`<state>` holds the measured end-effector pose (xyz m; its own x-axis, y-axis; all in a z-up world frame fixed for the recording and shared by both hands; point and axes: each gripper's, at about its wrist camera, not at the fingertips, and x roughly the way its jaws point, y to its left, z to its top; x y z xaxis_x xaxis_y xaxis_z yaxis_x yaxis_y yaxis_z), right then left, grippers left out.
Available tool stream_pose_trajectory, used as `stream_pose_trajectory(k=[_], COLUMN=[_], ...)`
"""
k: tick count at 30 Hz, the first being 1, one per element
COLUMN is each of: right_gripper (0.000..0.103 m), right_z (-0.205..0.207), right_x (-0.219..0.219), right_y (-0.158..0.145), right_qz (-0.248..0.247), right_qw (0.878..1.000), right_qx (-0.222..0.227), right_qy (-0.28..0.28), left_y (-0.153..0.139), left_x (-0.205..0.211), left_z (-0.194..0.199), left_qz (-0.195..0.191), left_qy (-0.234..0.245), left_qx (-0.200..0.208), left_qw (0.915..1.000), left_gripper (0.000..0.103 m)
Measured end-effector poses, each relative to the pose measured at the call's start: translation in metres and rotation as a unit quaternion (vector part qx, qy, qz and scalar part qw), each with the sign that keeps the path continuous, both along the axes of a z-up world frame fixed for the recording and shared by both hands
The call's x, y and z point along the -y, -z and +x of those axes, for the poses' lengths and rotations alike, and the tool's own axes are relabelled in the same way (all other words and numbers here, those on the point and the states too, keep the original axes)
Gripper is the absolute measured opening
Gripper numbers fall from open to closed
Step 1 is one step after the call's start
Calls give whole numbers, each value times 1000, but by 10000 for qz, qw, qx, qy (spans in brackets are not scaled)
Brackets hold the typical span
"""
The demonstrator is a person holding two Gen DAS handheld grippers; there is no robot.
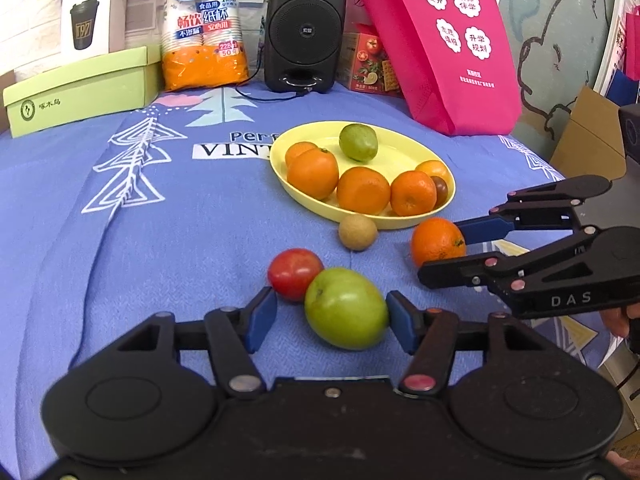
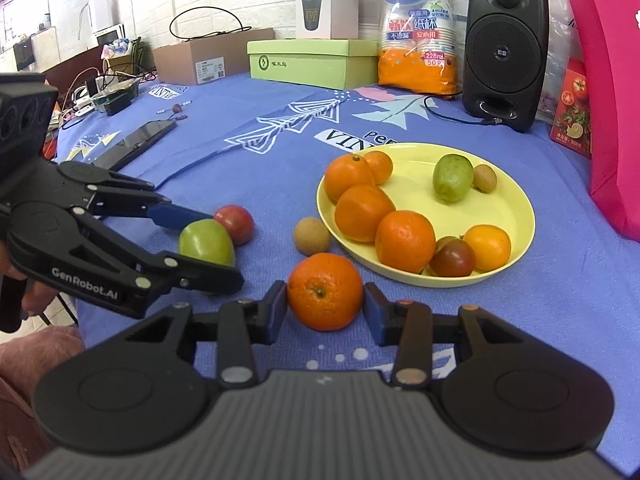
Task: Organize fruits
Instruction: 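Grasp the green apple with the left gripper while the right gripper grasps the tangerine, then carry the green apple and tangerine over the yellow plate with both grippers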
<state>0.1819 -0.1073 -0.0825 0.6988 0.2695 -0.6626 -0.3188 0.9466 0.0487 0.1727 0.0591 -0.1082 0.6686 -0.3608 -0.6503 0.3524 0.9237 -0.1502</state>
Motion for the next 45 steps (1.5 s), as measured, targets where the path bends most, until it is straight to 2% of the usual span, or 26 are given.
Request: stream_pose_trajectory(k=[7, 9, 11, 12, 28, 36, 45], right_gripper=[41, 41, 41, 41, 41, 40, 40], right_z=[-3, -4, -4, -5, -12, -19, -17], right_x=[0, 0, 0, 0, 0, -1, 12], right_y=[0, 0, 0, 0, -4, -12, -32], right_qz=[-23, -33, -33, -38, -100, -173, -158], right_qw=[10000, 10000, 10000, 10000, 9999, 9996, 9985], right_qx=[6, 11, 9, 12, 69, 201, 508], right_qy=[-10, -11, -13, -13, 17, 1, 134], left_y=[0, -1, -2, -2, -9, -21, -47], left_x=[-9, -8, -8, -9, -20, -21, -4], left_z=[-4, -6, -9, -11, -23, -25, 5], left_qz=[-68, 12, 0, -9, -142, -172, -222], left_qy=[-268, -272, -195, -162, -211, -167, 149], left_qx=[-111, -103, -117, -125, -39, 110, 435], left_qw=[9996, 9996, 9997, 9998, 9997, 9997, 9987], left_gripper=[61, 58, 48, 46, 46, 46, 46])
